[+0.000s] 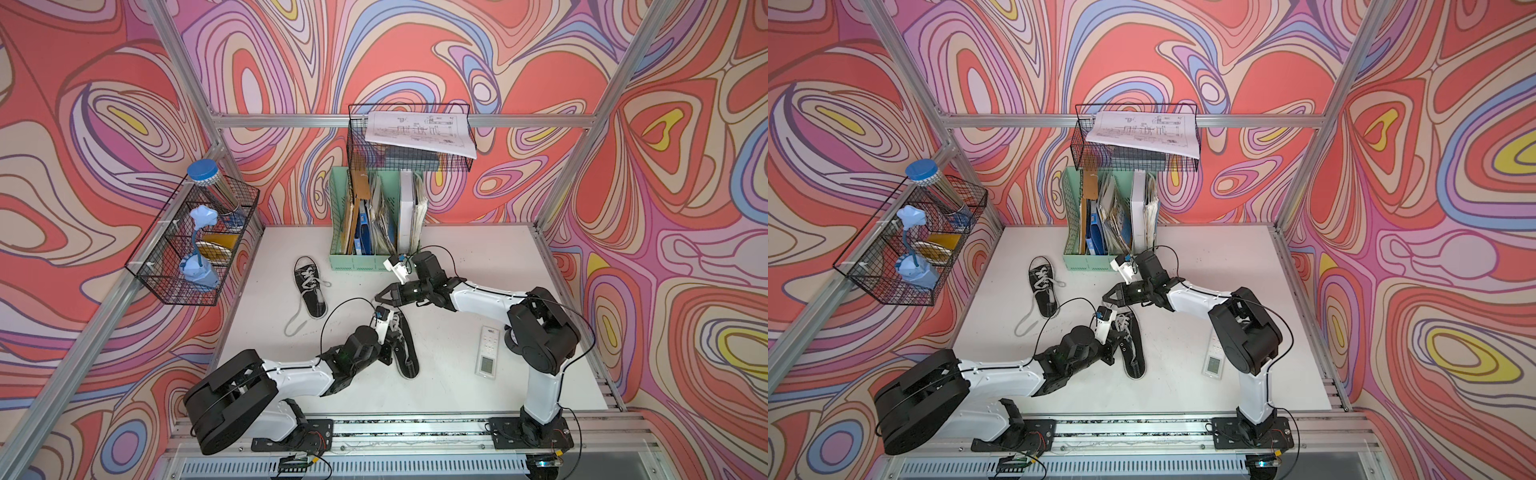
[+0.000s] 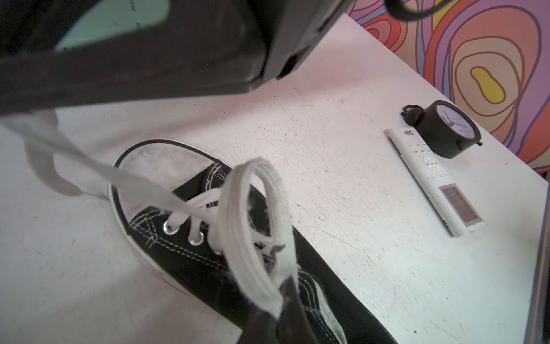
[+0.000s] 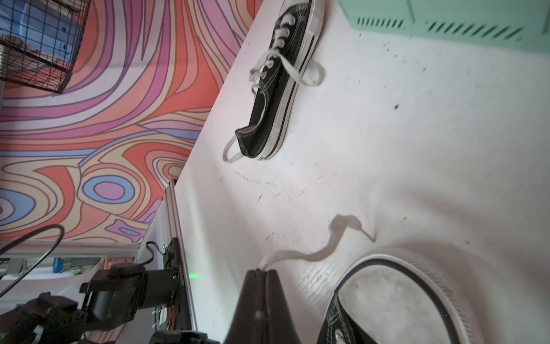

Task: Tie the shoes
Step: Wrap the shoelace around the shoelace.

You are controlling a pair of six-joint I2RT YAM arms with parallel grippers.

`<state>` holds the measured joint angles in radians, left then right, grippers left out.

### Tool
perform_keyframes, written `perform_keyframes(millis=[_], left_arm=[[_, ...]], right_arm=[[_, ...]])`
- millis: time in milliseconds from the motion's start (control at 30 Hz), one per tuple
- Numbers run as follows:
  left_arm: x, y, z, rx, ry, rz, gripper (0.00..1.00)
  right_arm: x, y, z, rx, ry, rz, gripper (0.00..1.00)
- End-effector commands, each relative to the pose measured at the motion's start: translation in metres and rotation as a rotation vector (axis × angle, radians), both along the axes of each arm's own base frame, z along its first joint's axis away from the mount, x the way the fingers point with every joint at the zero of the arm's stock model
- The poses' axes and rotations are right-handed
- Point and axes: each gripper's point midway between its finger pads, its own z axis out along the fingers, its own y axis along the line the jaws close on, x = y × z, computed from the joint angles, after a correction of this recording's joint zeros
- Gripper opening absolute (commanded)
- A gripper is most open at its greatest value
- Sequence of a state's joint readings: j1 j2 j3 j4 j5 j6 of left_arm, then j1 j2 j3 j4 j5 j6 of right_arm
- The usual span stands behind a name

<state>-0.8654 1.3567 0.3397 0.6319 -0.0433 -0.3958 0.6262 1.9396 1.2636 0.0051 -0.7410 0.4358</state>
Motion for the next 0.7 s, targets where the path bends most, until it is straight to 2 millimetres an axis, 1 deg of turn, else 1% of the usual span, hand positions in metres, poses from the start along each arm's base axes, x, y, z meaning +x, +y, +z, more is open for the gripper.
perform_keyframes(millis=[0,33,133,267,367,667], left_arm=[[-0.002,-0.005,0.009,-0.028,-0.033,-0.025,0.0],[-0.002,-0.005,0.009,-0.028,-0.032,-0.023,0.0],[-0.002,-0.004,0.008,-0.023,-0.033,-0.023,0.0],[-0.002,-0.002,0.007,-0.02,-0.03,-0.015,0.0],[-0.001,0.0,0.006,-0.019,-0.024,-0.006,0.0],[0.002,-0.003,0.001,-0.064,0.028,-0.024,0.0]], right_arm=[[-0.018,-0.004,-0.01,-0.027,0.09,0.1,0.03],[-0.018,-0.007,-0.013,-0.042,0.102,0.103,0.05],[-0.02,-0.016,-0.021,-0.085,0.133,0.109,0.16],[-0.013,-0.031,-0.02,-0.113,0.133,0.067,0.28],[-0.01,-0.038,-0.011,-0.11,0.116,0.049,0.32],[-0.004,-0.066,0.002,-0.092,0.102,-0.041,0.39]])
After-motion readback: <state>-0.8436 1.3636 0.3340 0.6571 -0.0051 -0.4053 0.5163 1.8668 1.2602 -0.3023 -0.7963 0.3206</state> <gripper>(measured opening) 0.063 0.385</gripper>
